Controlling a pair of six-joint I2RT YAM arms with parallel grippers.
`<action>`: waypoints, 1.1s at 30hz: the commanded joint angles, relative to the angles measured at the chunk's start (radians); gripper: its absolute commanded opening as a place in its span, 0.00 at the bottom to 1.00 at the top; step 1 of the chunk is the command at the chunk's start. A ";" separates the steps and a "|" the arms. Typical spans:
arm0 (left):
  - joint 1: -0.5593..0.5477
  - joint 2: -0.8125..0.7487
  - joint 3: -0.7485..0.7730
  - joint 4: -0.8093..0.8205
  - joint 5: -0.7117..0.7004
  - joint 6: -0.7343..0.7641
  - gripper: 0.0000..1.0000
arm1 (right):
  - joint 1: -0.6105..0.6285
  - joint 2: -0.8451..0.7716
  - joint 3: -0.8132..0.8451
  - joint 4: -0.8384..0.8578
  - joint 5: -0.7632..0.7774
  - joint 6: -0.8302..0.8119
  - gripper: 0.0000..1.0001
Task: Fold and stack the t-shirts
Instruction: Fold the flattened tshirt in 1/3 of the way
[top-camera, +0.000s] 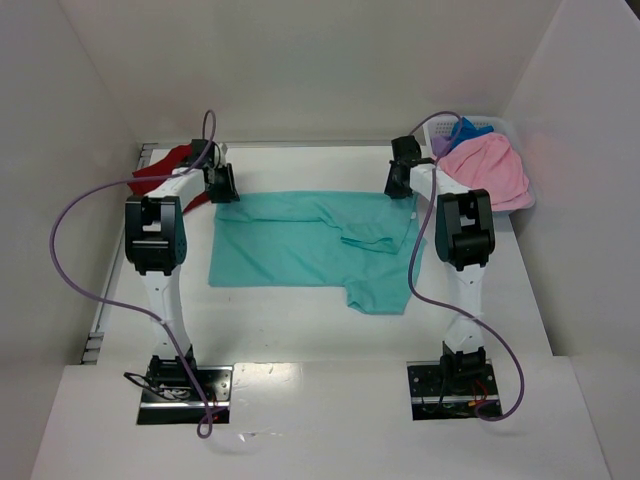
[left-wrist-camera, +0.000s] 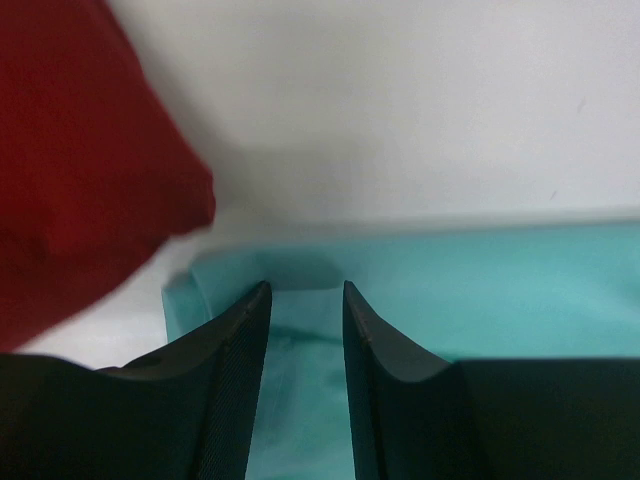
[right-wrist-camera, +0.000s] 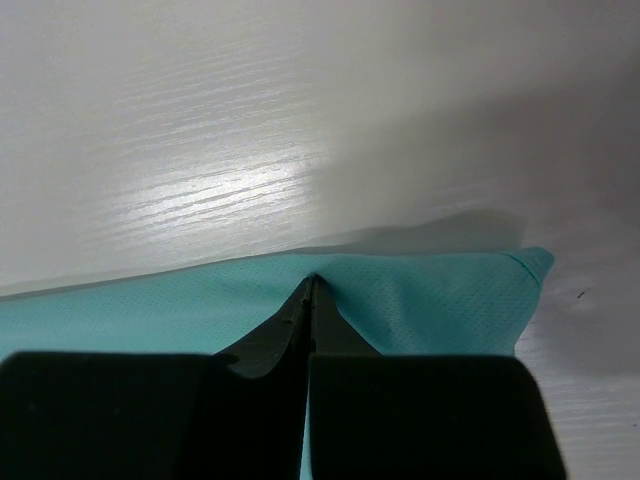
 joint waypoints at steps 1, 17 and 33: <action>0.003 -0.099 -0.092 -0.019 0.024 0.022 0.43 | -0.010 -0.005 -0.018 -0.014 0.003 -0.008 0.00; 0.003 -0.217 -0.223 -0.155 -0.014 0.033 0.50 | -0.010 -0.023 -0.056 0.004 -0.006 0.001 0.00; 0.003 -0.358 -0.288 -0.277 -0.074 0.074 0.43 | -0.010 -0.014 -0.056 0.013 -0.017 0.001 0.00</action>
